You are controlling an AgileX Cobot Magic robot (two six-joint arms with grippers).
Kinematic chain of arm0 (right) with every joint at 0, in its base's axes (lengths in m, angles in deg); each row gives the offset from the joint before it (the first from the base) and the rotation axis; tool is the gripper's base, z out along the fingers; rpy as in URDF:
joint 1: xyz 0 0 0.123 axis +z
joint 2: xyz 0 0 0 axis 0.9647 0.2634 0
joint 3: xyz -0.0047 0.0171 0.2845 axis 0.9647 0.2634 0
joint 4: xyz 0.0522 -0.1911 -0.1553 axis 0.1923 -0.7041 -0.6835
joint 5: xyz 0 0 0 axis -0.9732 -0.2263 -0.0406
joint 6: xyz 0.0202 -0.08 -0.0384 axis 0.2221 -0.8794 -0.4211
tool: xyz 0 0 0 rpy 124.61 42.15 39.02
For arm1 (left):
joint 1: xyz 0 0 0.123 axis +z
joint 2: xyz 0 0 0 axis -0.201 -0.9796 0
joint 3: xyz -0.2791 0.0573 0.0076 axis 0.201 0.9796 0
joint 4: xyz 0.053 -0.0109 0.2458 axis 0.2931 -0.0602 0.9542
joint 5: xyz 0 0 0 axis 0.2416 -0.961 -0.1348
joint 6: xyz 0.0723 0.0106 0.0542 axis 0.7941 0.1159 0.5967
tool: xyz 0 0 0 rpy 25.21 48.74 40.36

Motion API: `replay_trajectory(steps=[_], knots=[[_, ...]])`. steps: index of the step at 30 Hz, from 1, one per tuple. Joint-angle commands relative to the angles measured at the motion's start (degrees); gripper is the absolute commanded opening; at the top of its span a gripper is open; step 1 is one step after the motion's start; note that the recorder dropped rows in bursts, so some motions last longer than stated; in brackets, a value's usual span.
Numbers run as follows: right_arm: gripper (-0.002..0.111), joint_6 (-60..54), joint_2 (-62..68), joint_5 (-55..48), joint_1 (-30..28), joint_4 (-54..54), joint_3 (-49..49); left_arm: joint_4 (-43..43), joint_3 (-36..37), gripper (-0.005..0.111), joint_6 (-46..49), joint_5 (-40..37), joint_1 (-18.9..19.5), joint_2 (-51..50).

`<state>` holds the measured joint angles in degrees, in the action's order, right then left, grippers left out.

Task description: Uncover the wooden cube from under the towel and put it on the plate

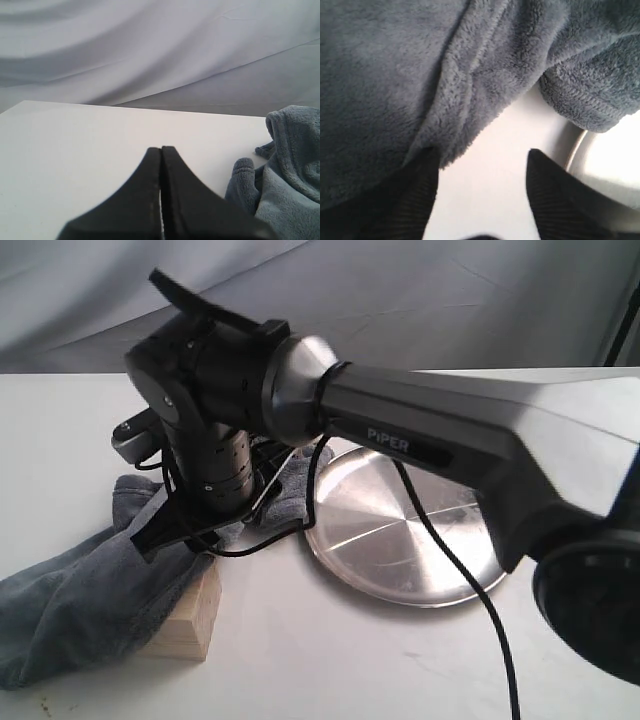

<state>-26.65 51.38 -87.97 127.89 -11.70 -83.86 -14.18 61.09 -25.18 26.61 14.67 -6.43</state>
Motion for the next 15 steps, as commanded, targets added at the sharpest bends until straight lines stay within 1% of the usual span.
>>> replay_trajectory(steps=[1,4,12,15], knots=[[0.066,3.98,1.75,-0.23,-0.04,0.85,-0.34,0.04,0.23,0.000,-0.15,0.22,0.03,0.16],[0.066,4.26,1.75,-0.23,-0.04,1.63,-0.34,0.04,0.23,0.000,-0.15,0.22,0.03,0.16],[0.066,4.37,-2.16,-0.23,-0.04,-1.28,-0.34,0.04,0.23,0.000,-0.15,0.22,0.03,0.16],[0.066,6.96,-4.12,-0.23,-0.04,-0.38,-0.34,0.04,0.23,0.000,-0.15,0.22,0.03,0.16]])
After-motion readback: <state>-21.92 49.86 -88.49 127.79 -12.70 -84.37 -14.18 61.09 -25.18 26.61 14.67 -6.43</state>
